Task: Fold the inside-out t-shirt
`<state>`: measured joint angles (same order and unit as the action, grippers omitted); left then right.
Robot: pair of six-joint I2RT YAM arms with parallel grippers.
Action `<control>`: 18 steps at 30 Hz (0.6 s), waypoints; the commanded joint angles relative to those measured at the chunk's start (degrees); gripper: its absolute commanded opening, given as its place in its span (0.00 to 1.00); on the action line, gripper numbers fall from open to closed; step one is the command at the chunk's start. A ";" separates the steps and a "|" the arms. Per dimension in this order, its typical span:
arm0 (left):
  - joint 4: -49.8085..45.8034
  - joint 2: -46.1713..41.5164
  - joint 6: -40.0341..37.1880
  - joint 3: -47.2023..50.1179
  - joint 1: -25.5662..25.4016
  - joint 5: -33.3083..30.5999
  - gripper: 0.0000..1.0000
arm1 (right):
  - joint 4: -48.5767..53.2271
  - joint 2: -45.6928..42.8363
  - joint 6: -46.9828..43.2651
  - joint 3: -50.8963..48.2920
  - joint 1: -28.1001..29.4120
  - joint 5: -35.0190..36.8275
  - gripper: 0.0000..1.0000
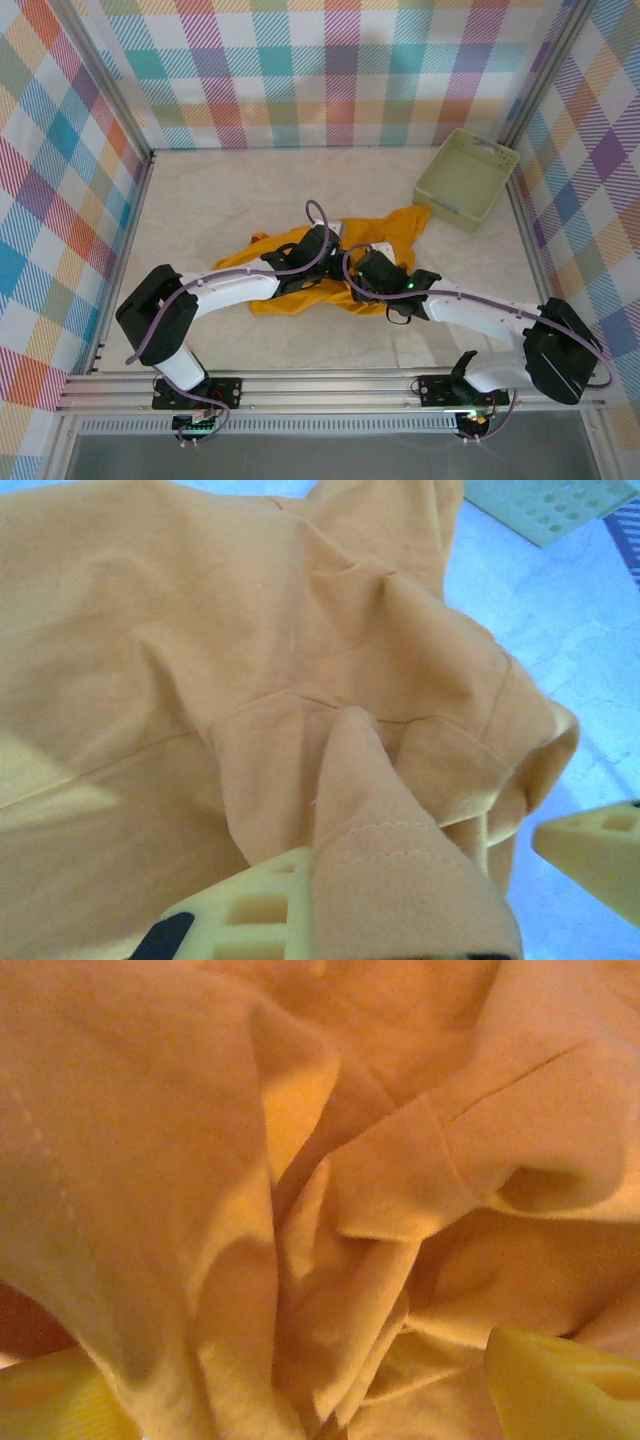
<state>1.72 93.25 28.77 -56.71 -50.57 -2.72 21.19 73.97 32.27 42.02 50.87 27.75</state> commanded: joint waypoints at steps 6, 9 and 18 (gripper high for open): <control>0.85 -2.30 3.47 1.55 -0.94 0.42 0.00 | 5.88 2.84 13.55 3.62 0.19 15.42 0.80; -0.80 -2.77 3.67 0.68 -0.99 -2.08 0.00 | 15.65 4.07 19.80 4.51 0.19 17.76 0.78; -8.59 -2.56 3.48 -3.17 0.14 -13.99 0.00 | 29.36 -0.81 28.52 -1.05 0.20 14.18 0.70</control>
<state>-3.42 92.55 31.92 -57.47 -50.65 -9.78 40.71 75.31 55.64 42.54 51.09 41.91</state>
